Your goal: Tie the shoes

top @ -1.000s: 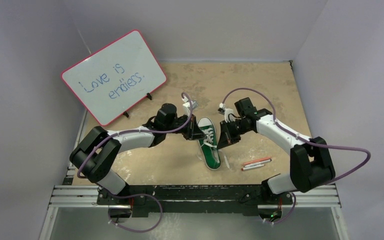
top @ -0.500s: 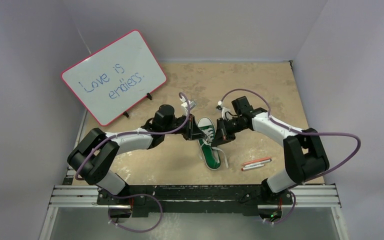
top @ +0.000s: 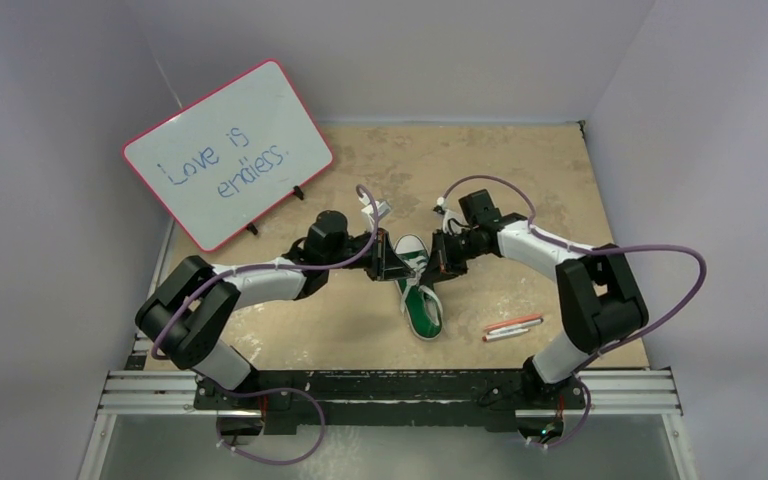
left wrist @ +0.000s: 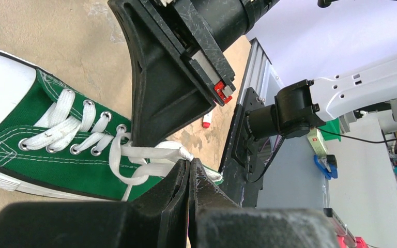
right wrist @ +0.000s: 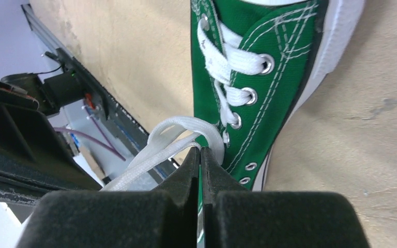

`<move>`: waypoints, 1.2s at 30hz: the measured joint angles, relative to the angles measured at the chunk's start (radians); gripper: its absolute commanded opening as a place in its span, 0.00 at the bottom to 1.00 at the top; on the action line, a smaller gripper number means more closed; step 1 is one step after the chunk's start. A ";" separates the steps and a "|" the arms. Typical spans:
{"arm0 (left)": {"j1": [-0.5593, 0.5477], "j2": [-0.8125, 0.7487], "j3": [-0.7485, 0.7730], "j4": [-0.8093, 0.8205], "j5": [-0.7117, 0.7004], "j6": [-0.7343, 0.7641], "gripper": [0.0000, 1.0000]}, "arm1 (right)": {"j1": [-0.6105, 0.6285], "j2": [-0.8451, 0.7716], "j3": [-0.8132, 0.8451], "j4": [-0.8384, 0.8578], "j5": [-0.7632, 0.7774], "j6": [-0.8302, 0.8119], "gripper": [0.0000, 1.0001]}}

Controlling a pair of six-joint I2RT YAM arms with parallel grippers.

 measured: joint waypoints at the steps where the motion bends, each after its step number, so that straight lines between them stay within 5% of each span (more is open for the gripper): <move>1: 0.000 0.001 0.000 0.000 0.000 0.000 0.00 | 0.000 -0.002 0.000 0.002 0.019 0.002 0.00; 16: -0.006 0.005 -0.005 -0.162 -0.015 0.046 0.00 | 0.000 -0.068 -0.031 0.098 0.159 -0.006 0.00; 29: -0.020 0.117 -0.013 -0.294 -0.068 0.031 0.00 | 0.000 -0.199 -0.042 0.006 0.161 -0.151 0.00; 33: -0.030 0.131 -0.009 -0.319 -0.072 0.027 0.19 | 0.000 -0.220 -0.043 -0.076 0.151 -0.220 0.00; 36: -0.033 0.139 0.012 -0.373 -0.080 0.031 0.25 | 0.000 -0.248 -0.060 -0.089 0.148 -0.233 0.00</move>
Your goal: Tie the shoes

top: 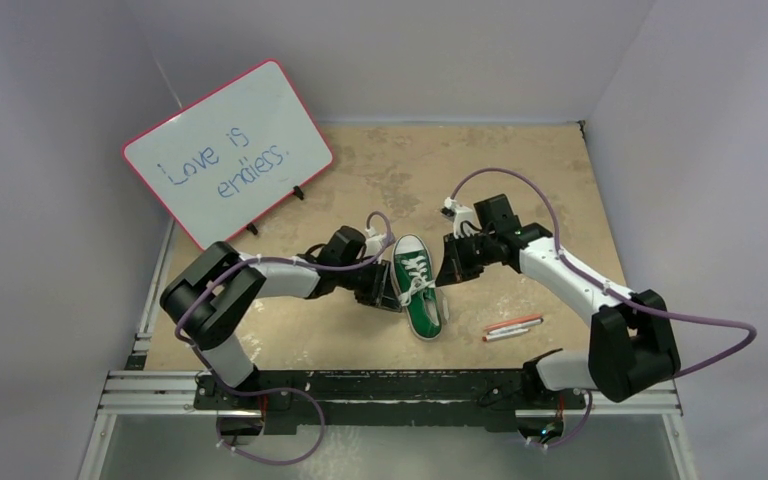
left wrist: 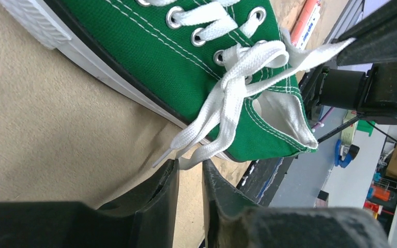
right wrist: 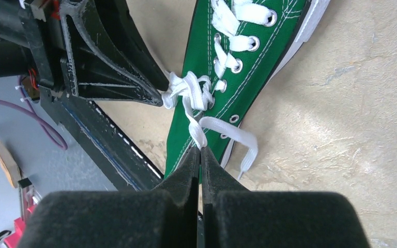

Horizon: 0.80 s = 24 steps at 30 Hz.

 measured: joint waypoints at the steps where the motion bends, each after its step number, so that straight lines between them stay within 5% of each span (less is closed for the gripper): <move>1: 0.000 0.001 0.010 -0.021 -0.003 0.000 0.27 | 0.000 -0.011 -0.005 -0.005 0.000 0.000 0.00; 16: 0.039 -0.111 0.113 -0.454 -0.181 0.156 0.45 | 0.000 -0.012 -0.035 0.008 -0.007 0.021 0.00; 24: 0.040 -0.139 0.173 -0.339 -0.191 0.142 0.47 | 0.000 -0.013 -0.037 0.008 -0.008 0.026 0.00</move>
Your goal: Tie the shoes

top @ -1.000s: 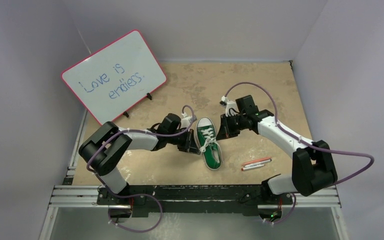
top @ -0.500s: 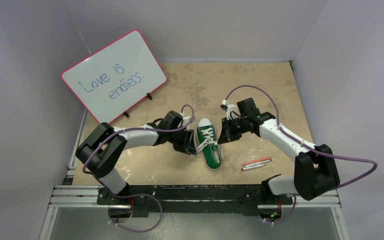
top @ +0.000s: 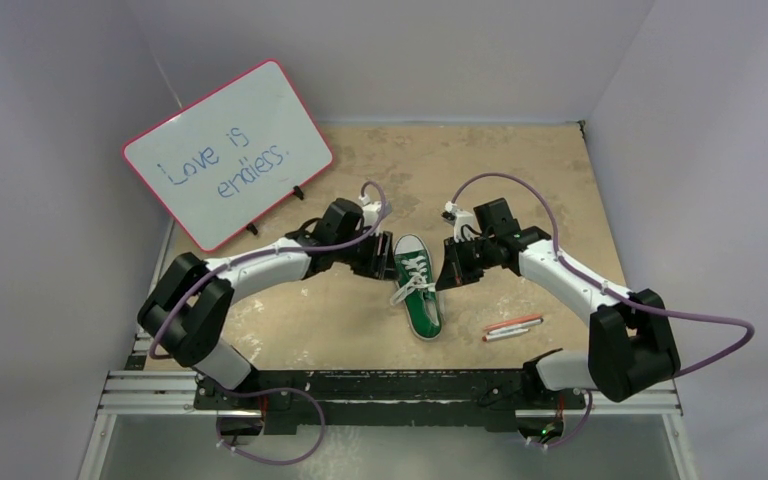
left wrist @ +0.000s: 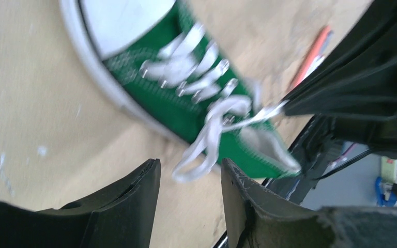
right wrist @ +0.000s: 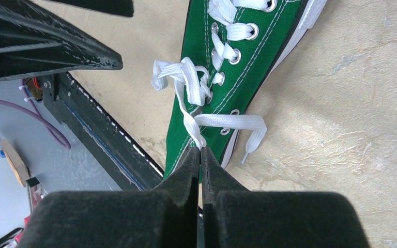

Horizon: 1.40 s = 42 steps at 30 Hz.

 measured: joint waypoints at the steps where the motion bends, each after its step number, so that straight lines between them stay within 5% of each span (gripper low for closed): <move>1: 0.000 0.011 0.020 0.026 0.007 -0.006 0.47 | 0.000 0.000 0.000 0.000 0.000 0.000 0.00; 6: 0.000 0.154 0.132 0.190 0.074 -0.040 0.47 | 0.000 -0.002 0.000 0.000 0.000 0.000 0.00; 17: 0.000 0.279 0.108 0.387 0.250 -0.131 0.47 | 0.000 -0.002 0.000 0.002 0.000 0.000 0.00; 31: 0.000 0.286 0.044 0.468 0.345 -0.174 0.25 | 0.001 0.040 0.010 0.003 -0.030 -0.001 0.00; 42: 0.000 0.286 0.021 0.473 0.366 -0.170 0.40 | 0.002 0.069 0.025 0.004 -0.066 -0.006 0.00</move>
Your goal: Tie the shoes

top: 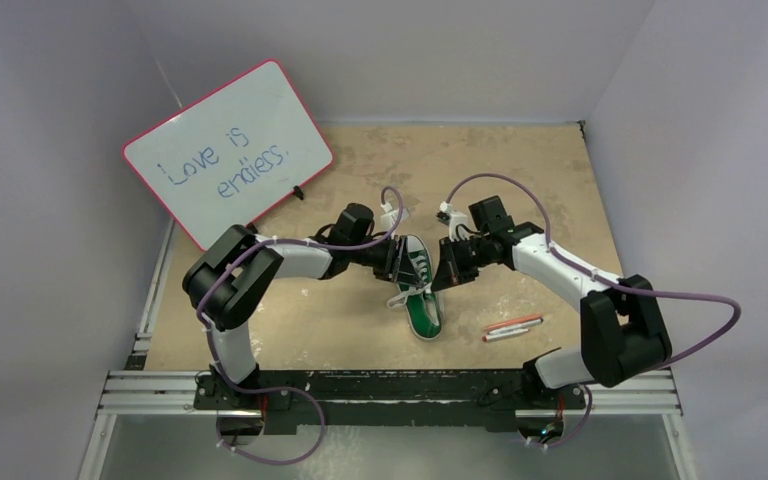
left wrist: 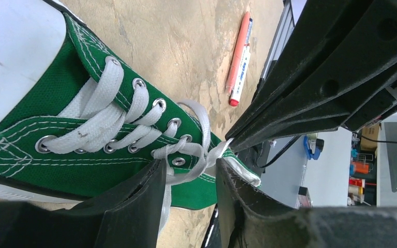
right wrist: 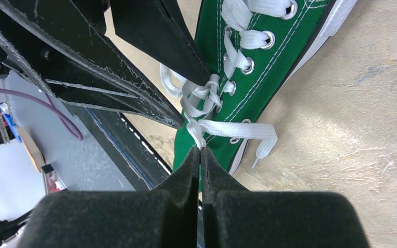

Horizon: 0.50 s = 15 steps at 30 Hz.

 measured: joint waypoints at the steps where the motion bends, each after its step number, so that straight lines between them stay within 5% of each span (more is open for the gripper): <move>1: 0.000 0.000 0.000 0.000 0.000 0.002 0.40 | 0.000 0.003 0.001 0.000 0.000 0.000 0.00; 15: -0.047 0.000 0.025 -0.104 -0.039 0.132 0.38 | 0.000 0.008 0.001 -0.001 0.000 0.005 0.00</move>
